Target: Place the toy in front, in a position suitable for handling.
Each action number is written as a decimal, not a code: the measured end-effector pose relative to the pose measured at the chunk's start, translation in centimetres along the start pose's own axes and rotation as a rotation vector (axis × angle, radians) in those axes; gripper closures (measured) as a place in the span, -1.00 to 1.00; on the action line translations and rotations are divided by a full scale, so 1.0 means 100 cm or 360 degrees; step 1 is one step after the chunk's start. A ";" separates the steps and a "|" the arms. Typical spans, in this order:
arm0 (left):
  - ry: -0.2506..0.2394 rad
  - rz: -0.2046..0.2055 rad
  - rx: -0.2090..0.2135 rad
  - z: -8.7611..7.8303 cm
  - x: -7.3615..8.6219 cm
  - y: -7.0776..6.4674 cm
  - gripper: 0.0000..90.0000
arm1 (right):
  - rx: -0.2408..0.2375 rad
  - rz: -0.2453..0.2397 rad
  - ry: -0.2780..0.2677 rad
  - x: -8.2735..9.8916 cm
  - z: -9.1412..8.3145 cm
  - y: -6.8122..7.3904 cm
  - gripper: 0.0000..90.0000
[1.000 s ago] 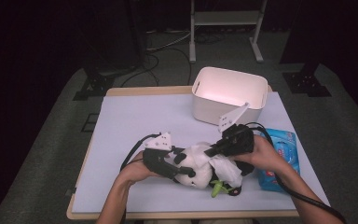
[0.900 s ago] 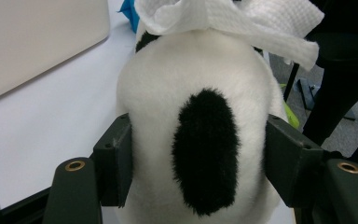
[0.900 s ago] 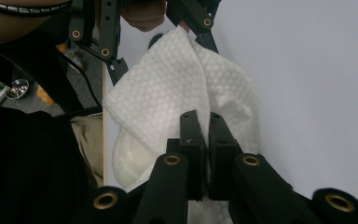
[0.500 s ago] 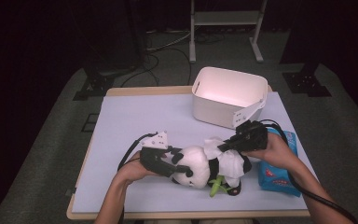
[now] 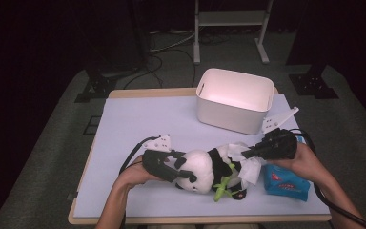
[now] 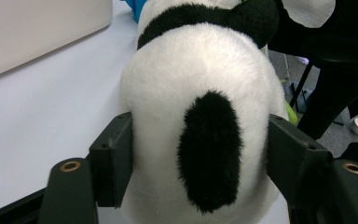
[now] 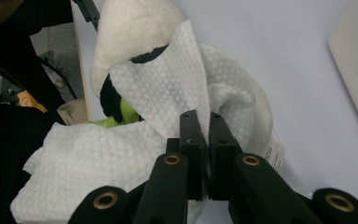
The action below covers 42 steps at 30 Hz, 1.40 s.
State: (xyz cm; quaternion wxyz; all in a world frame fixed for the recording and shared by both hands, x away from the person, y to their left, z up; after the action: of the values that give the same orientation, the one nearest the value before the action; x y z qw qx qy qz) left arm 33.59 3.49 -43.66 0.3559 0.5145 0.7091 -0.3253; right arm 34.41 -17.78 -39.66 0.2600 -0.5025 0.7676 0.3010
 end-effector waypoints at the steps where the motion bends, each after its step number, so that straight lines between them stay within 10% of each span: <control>1: 0.0004 -0.0011 -0.0001 0.001 -0.001 -0.001 -0.42 | -0.0005 0.0007 -0.0007 0.001 0.000 0.001 0.92; 5: 0.0031 -0.0104 0.0004 0.006 -0.006 -0.002 -0.75 | -0.0028 0.0014 -0.0023 0.002 0.004 0.001 0.92; 12: 0.0127 -0.0074 -0.0013 0.020 -0.010 -0.001 -0.86 | -0.0048 0.0011 -0.0026 0.000 0.009 0.004 0.92; 19: 0.0106 0.0065 -0.0086 0.019 -0.014 0.003 -0.20 | -0.0050 0.0035 -0.0058 -0.003 0.007 -0.002 0.92; 31: 0.0061 0.0377 -0.0222 0.012 -0.039 0.021 -0.15 | -0.0021 0.0000 -0.0114 -0.048 0.012 -0.015 0.92; 42: 0.0008 0.0097 -0.0150 0.011 -0.014 0.032 -0.37 | -0.0020 0.0055 -0.0003 -0.030 0.021 -0.023 0.92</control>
State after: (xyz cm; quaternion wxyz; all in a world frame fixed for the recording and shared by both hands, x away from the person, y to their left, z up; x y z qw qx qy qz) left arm 37.15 2.66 -43.38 0.3878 0.5193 0.7085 -0.2794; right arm 37.87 -15.15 -39.46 0.2522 -0.4906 0.7740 0.3107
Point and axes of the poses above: each handheld gripper's, and its own axes: z roughly forward along the jaws, x roughly out of its underside, y roughly to its left, the point moved 10 cm from there along z, roughly forward along the jaws, and after that the axes turned 4 degrees about -x, right-handed, at the moved point
